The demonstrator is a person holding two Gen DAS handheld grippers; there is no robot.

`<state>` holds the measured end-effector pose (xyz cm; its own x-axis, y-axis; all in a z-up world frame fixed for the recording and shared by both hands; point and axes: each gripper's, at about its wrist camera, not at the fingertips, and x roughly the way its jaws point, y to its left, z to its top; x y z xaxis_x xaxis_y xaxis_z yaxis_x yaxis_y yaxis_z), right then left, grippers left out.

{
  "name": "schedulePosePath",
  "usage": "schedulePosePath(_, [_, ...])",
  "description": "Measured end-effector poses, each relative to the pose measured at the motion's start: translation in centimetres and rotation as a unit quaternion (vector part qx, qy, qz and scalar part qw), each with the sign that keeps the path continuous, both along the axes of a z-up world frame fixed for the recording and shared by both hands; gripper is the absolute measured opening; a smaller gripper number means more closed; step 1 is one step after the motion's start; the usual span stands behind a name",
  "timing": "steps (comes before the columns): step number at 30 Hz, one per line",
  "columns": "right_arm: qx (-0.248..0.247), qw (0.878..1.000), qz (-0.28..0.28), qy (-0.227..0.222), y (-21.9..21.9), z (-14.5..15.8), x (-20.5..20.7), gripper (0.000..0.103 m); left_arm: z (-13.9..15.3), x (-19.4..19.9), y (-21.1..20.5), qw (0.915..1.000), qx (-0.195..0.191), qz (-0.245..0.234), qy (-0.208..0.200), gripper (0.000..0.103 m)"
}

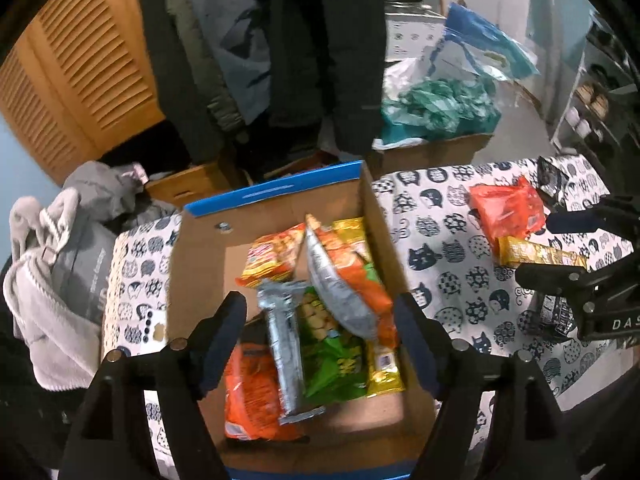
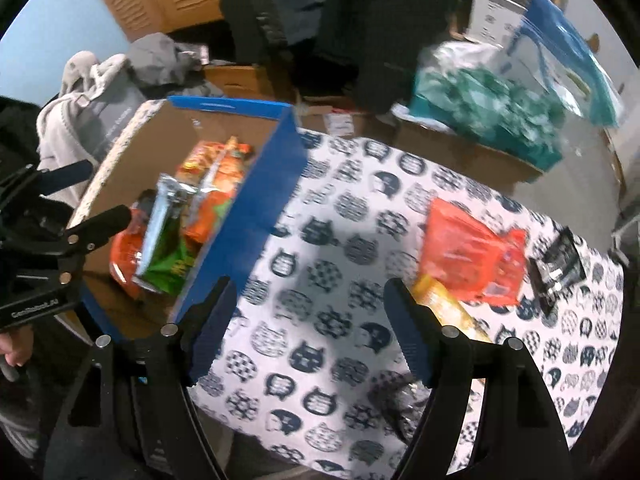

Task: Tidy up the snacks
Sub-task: 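Move both grippers back over the remaining packets, then grasp a black packet with the right gripper and lift it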

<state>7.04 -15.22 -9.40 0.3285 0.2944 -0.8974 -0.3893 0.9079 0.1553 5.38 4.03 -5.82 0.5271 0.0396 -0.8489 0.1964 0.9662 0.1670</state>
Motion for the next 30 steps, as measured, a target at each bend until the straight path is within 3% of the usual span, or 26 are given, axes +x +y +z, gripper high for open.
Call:
schedulePosePath(15, [-0.011,0.989,-0.143,0.026,-14.4,-3.9,1.3,0.077,-2.0,2.8,-8.1,0.9987,0.029,-0.033,0.028,0.083])
schedulePosePath(23, [-0.014,0.981,-0.19,0.042,-19.5,-5.5,1.9,0.077,-3.8,5.3,-10.9,0.9973,0.006,-0.039,0.062,0.087])
schedulePosePath(30, [-0.021,0.971,-0.224,0.076,-23.0,-7.6,5.2,0.077,-5.8,8.5,-13.5,0.996,-0.006,-0.038,0.081,0.087])
